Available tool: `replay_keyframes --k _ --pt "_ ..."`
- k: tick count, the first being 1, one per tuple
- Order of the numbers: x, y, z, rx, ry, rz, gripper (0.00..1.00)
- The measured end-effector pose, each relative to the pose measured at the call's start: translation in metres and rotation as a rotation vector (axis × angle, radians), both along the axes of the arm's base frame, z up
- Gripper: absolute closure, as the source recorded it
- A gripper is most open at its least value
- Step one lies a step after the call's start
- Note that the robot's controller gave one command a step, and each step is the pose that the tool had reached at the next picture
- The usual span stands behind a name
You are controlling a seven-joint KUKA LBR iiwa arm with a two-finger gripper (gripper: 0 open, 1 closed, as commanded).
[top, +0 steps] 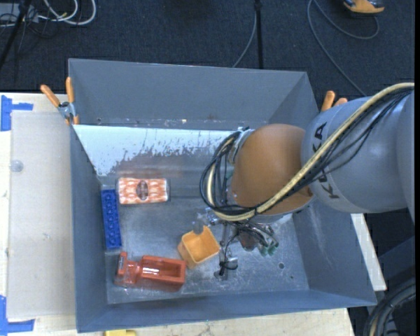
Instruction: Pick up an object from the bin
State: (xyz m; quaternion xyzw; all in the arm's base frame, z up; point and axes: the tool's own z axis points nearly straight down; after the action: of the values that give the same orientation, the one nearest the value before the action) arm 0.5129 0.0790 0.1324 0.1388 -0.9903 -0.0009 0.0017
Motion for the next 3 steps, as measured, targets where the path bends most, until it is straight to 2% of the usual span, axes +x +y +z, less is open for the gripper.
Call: replay_keyframes --k 1,2,3 --pt "0.0 0.0 0.0 0.0 0.0 -0.001 0.0" --pt "0.009 0.001 -0.046 0.006 -0.028 0.221 1.0" --pt "0.009 0.001 -0.046 0.006 -0.028 0.22 1.0"
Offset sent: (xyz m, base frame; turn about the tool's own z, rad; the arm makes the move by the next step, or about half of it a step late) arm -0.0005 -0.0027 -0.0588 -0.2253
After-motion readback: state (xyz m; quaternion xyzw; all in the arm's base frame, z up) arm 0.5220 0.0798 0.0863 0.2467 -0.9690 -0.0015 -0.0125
